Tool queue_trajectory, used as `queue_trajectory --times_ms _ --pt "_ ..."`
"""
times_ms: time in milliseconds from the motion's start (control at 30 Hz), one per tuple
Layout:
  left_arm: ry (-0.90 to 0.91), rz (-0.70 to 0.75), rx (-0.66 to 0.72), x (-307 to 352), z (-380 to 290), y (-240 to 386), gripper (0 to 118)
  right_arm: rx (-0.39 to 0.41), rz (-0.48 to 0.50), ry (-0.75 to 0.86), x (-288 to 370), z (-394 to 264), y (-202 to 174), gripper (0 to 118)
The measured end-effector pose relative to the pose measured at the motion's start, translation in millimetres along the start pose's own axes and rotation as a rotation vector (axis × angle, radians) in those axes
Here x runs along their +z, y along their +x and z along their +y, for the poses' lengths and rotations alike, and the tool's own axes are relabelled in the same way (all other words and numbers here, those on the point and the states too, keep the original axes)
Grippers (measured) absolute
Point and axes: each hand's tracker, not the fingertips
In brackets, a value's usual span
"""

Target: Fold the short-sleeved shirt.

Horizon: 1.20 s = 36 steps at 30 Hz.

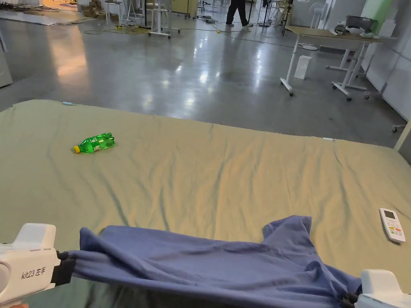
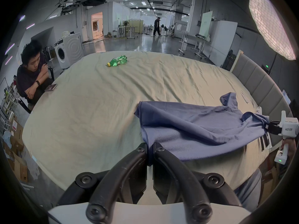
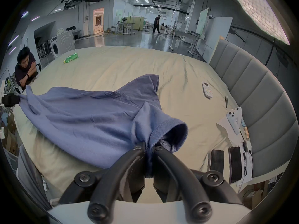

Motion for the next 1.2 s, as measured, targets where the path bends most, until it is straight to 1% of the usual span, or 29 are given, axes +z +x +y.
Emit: queue_trajectory --times_ms 233,300,367,400,500,600,733,800,833,867,900,933,967,1033,1067,1133,1200 --pt "-0.093 -0.006 0.006 7 -50 -6 6 0.024 0.004 -0.077 7 -47 -3 7" --pt "-0.13 -0.003 0.009 3 -68 -6 6 0.055 -0.003 -0.123 7 -64 -9 7" --pt "-0.18 0.018 0.005 -5 -88 -8 6 0.052 -0.005 -0.164 1 -85 -15 7" --pt "-0.193 0.023 0.004 -9 -97 -8 6 0.058 -0.004 -0.185 8 -88 -23 7" --pt "-0.258 0.042 0.007 -27 -122 -10 6 0.059 -0.016 -0.226 -6 -113 -33 7" --pt "-0.295 0.056 0.034 -46 -140 -15 6 0.076 -0.027 -0.239 -16 -127 -43 7" --pt "-0.275 0.061 0.072 -49 -144 -16 6 0.059 -0.037 -0.205 -27 -137 -40 7" --pt "-0.273 0.056 0.061 -49 -141 -17 6 0.046 -0.034 -0.199 -19 -131 -42 8" --pt "-0.273 0.052 0.061 -48 -140 -19 6 0.044 -0.038 -0.196 -17 -129 -43 14" --pt "-0.272 0.046 0.073 -45 -138 -19 7 0.047 -0.05 -0.187 -14 -127 -44 31" --pt "-0.269 0.036 0.088 -42 -135 -20 10 0.058 -0.084 -0.172 -10 -123 -45 48" --pt "-0.259 0.033 0.096 -40 -131 -21 18 0.052 -0.109 -0.147 -8 -121 -42 62" --pt "-0.228 0.034 0.105 -37 -127 -19 35 0.035 -0.123 -0.114 -3 -116 -41 72" --pt "-0.156 0.019 0.095 -31 -117 -15 59 -0.015 -0.125 -0.022 8 -102 -40 72" --pt "-0.113 0.013 0.088 -28 -111 -12 65 -0.039 -0.127 0.026 11 -95 -39 75" --pt "-0.015 0.006 0.054 -22 -95 0 65 -0.07 -0.142 0.137 21 -77 -42 78" --pt "0.081 0.017 0.022 -19 -80 11 64 -0.093 -0.15 0.251 35 -56 -52 78"
